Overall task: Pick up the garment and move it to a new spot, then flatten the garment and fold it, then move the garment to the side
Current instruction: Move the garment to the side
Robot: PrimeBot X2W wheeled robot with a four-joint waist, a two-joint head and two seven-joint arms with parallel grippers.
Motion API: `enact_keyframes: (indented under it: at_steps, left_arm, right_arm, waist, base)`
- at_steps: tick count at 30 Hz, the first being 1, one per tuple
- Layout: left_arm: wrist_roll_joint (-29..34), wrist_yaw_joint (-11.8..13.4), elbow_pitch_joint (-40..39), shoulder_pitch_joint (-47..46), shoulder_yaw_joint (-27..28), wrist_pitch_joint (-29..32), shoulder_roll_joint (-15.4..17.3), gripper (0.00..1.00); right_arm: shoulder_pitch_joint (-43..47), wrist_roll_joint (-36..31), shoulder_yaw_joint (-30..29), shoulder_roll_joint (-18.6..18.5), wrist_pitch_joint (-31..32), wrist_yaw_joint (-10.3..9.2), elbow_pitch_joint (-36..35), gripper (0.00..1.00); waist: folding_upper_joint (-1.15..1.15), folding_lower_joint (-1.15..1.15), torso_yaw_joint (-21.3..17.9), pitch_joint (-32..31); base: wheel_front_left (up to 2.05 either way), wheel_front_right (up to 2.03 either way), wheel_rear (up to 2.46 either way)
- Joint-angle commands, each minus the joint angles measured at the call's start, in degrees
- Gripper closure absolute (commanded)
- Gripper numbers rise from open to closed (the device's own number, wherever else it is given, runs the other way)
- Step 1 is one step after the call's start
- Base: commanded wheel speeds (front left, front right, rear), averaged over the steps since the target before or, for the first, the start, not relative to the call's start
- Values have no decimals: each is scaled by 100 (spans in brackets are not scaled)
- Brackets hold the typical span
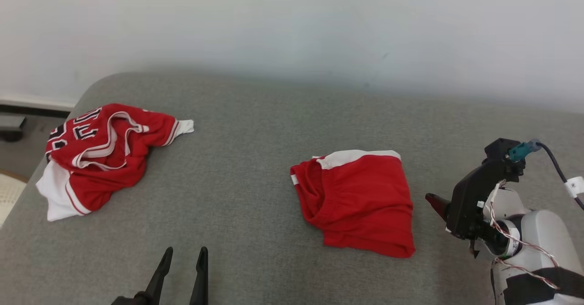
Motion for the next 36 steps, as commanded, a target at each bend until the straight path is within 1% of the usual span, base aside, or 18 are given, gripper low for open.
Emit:
enact_keyframes:
  at_steps: [1, 5, 10, 25, 26, 27, 28, 29, 30, 31, 32, 36]
  left_arm:
    - [-14, -28, 0, -114, -12, -25, -5, 0]
    - [-18, -38, 33, -158, -60, -30, -8, 0]
    - [-41, -65, 69, -223, -108, -30, -16, 0]
    - [-54, -105, 145, -379, -284, -36, -123, 0]
    - [-57, -109, 145, -389, -286, -36, -127, 0]
    - [-63, -114, 145, -397, -284, -36, -131, 0]
    - [-65, -117, 142, -408, -280, -36, -136, 0]
    - [-68, -120, 140, -418, -273, -37, -143, 0]
    - [-70, -121, 134, -428, -262, -37, -149, 0]
    - [-67, -122, 123, -441, -247, -37, -153, 0]
    - [-61, -124, 116, -449, -235, -37, -157, 0]
    - [-49, -123, 82, -438, -166, -36, -167, 0]
  right_arm:
    - [-65, -90, -43, 7, 32, -10, 119, 0]
    - [-355, -255, -253, 2, -18, -10, 603, 0]
    - [-588, -340, -354, 1, -281, -10, 1094, 0]
    - [-1077, -639, -357, 22, -807, -10, 2600, 0]
    - [-1114, -685, -344, 25, -837, -10, 2689, 2]
    - [-1145, -735, -339, 27, -870, -10, 2780, 13]
    - [-1157, -772, -338, 30, -885, -10, 2859, 26]
    - [-1179, -820, -333, 35, -916, -10, 2951, 48]
    - [-1204, -849, -324, 38, -947, -10, 3013, 66]
    - [-1223, -890, -314, 37, -999, -11, 3059, 82]
    - [-1244, -943, -314, 31, -1048, -11, 3108, 100]
    - [-1338, -1220, -343, -11, -1293, -17, 3096, 100]
  waist:
    - [-1, -1, 208, 158]
    - [-1, -1, 390, 295]
    - [-1, -1, 544, 431]
    - [-1, -1, 807, 699]
    - [-1, -1, 813, 714]
    - [-1, -1, 816, 729]
    - [-1, -1, 817, 744]
    - [-1, -1, 815, 757]
    - [-1, -1, 807, 775]
    - [-1, -1, 795, 795]
    - [-1, -1, 782, 808]
    - [-1, -1, 669, 853]
  base:
    - [0, 0, 0]
    - [0, 0, 0]
    - [0, 0, 0]
    - [0, 0, 0]
    - [0, 0, 0]
    - [0, 0, 0]
    - [0, 0, 0]
    - [0, 0, 0]
    - [0, 0, 0]
    - [0, 0, 0]
    - [0, 0, 0]
    - [0, 0, 0]
